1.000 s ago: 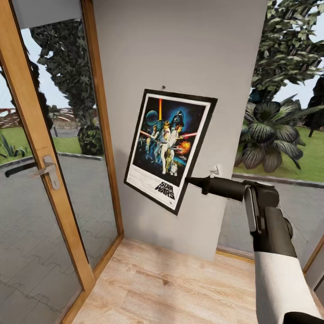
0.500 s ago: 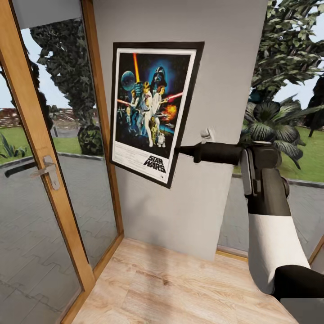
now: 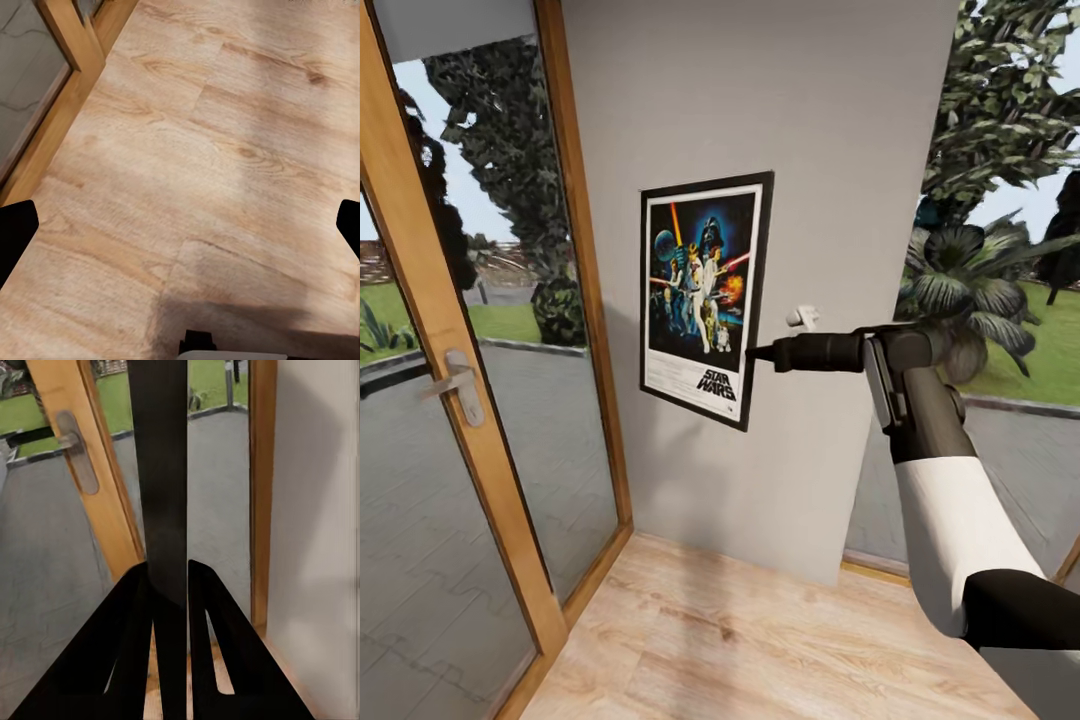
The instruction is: Pick up the poster from the kitchen countertop and hang it on one of the wall nails in the kitchen.
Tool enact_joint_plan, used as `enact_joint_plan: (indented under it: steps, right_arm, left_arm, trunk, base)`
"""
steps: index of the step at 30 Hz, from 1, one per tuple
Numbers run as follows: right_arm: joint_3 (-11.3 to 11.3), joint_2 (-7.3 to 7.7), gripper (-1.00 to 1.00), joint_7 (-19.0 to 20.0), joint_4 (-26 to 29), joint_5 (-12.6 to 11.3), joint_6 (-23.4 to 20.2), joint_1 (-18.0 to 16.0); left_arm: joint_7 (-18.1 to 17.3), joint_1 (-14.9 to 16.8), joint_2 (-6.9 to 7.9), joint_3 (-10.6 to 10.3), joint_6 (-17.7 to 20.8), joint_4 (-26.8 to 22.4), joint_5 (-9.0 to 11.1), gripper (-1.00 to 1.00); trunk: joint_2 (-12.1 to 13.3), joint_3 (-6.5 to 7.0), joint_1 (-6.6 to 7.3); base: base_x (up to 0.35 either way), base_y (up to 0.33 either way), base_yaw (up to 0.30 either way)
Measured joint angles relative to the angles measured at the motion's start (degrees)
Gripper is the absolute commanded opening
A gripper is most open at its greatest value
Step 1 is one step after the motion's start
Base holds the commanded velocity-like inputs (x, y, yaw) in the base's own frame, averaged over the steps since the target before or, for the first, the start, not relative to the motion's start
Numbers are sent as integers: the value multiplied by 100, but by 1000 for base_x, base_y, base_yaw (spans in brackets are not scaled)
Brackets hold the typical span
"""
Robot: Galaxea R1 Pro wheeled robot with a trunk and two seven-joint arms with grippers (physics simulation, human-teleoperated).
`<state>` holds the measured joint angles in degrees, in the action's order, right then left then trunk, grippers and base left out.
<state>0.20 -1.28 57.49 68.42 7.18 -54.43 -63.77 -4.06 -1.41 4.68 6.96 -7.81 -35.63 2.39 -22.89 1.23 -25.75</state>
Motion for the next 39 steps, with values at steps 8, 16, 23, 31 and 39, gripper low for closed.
enact_joint_plan:
  steps: [8,16,23,31,39]
  right_arm:
    - [11,-27,-100,-20,-128,22,14,-183]
    - [14,-8,-100,-16,-241,193,6,-401]
    - [10,-22,-100,-23,-149,368,9,-426]
    - [19,-72,-100,-332,409,404,466,-427]
    - [-5,-130,-100,-573,439,208,1049,-382]
  left_arm:
    - [0,-2,0,14,-4,0,0,100]
    - [0,0,0,21,-5,-1,0,100]
    - [0,-3,0,19,-5,-4,0,100]
    - [0,0,0,24,-3,-6,0,100]
    - [0,-1,0,23,0,-1,0,100]
  trunk:
    - [-1,1,0]
    - [0,0,-1]
    - [0,0,-1]
    - [1,0,-1]
    - [-1,0,1]
  base:
    - [92,-45,0]
    - [63,-39,0]
    - [8,-5,0]
    - [62,-1,0]
    - [100,-34,0]
